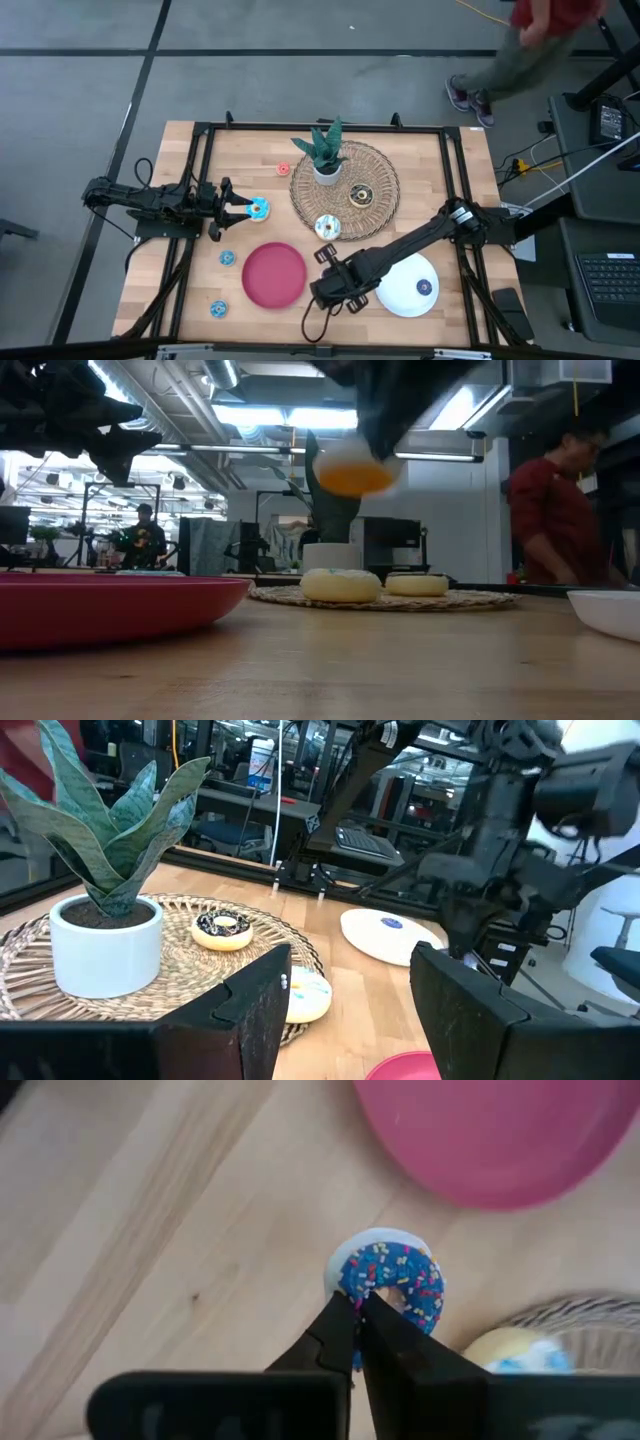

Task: Pick & Place donuts
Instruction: Put the dark blue donut on the white plate

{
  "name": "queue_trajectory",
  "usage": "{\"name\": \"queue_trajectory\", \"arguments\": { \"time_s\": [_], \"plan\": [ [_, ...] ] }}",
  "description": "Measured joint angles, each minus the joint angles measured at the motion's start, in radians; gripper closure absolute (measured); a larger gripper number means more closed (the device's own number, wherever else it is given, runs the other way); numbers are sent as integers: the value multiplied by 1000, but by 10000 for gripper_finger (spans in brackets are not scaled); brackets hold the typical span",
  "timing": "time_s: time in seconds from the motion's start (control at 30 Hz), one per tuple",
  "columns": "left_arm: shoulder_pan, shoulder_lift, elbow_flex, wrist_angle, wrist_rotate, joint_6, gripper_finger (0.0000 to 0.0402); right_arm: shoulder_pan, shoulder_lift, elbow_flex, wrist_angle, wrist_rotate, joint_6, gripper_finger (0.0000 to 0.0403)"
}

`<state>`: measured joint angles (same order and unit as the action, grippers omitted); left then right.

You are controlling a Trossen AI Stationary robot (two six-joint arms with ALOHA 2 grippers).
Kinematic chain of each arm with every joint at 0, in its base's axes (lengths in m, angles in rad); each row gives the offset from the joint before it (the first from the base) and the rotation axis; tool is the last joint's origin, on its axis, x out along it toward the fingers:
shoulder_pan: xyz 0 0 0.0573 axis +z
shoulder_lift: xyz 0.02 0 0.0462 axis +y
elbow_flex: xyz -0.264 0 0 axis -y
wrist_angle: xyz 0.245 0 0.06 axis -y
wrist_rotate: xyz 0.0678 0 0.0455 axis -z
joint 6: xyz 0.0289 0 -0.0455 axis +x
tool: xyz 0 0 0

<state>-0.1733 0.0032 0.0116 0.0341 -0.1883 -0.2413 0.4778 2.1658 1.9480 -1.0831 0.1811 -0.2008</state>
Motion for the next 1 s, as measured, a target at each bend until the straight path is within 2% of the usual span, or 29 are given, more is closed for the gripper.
{"name": "queue_trajectory", "arguments": {
  "time_s": [0.33,0.53,0.63,0.83,1.0],
  "plan": [
    [0,0,0,0,0,0,203,0,0,150,-58,0,-145,388],
    [0,0,0,0,0,0,203,-2,0,172,-65,0,-119,388],
    [0,0,0,0,0,0,203,-11,0,172,-60,20,-38,390],
    [0,0,0,0,0,0,203,-35,0,172,-58,110,244,391],
    [0,0,0,0,0,0,203,-44,0,172,-59,114,458,392]
  ]
}}
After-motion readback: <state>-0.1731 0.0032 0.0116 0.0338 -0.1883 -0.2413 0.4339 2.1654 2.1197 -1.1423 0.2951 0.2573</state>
